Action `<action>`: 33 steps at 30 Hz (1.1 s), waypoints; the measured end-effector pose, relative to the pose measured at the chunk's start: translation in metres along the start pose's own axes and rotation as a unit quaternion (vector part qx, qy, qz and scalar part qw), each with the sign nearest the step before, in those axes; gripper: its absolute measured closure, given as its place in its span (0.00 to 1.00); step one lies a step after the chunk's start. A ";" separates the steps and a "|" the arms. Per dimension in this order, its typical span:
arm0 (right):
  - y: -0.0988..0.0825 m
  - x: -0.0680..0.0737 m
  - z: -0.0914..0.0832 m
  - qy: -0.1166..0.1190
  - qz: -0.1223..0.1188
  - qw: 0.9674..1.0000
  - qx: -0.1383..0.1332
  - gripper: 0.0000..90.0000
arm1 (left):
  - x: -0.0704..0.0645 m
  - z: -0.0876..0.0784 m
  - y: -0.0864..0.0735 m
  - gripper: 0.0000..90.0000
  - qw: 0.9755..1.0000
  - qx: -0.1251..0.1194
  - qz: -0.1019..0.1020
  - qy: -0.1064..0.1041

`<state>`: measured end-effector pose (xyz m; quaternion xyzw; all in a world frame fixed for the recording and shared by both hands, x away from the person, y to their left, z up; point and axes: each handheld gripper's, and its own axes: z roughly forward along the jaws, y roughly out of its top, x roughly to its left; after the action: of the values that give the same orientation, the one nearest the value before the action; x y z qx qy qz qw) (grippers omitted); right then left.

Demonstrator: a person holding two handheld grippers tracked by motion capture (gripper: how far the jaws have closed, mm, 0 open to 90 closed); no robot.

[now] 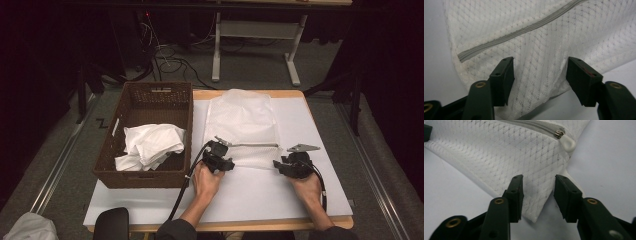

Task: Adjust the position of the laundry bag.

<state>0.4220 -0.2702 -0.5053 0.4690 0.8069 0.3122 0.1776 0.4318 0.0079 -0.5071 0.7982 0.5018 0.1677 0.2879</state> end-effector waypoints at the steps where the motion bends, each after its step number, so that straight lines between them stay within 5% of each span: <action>1: -0.001 -0.001 0.000 0.000 -0.001 1.000 0.000 0.70 | -0.001 0.000 0.000 0.48 1.000 0.001 0.001 0.001; 9: -0.001 0.004 -0.002 -0.003 -0.025 1.000 0.005 0.85 | -0.004 -0.002 0.000 0.76 1.000 -0.001 0.015 -0.010; 15: -0.001 0.004 -0.002 0.007 -0.029 1.000 0.006 0.96 | -0.012 -0.001 0.003 0.98 0.999 0.004 0.049 -0.006; 33: -0.001 0.001 -0.005 0.010 -0.024 1.000 0.008 0.99 | -0.012 -0.005 0.000 1.00 0.997 0.004 0.065 -0.029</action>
<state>0.4181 -0.2710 -0.5023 0.4476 0.8223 0.3059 0.1731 0.4235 -0.0013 -0.5028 0.8348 0.4410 0.1610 0.2876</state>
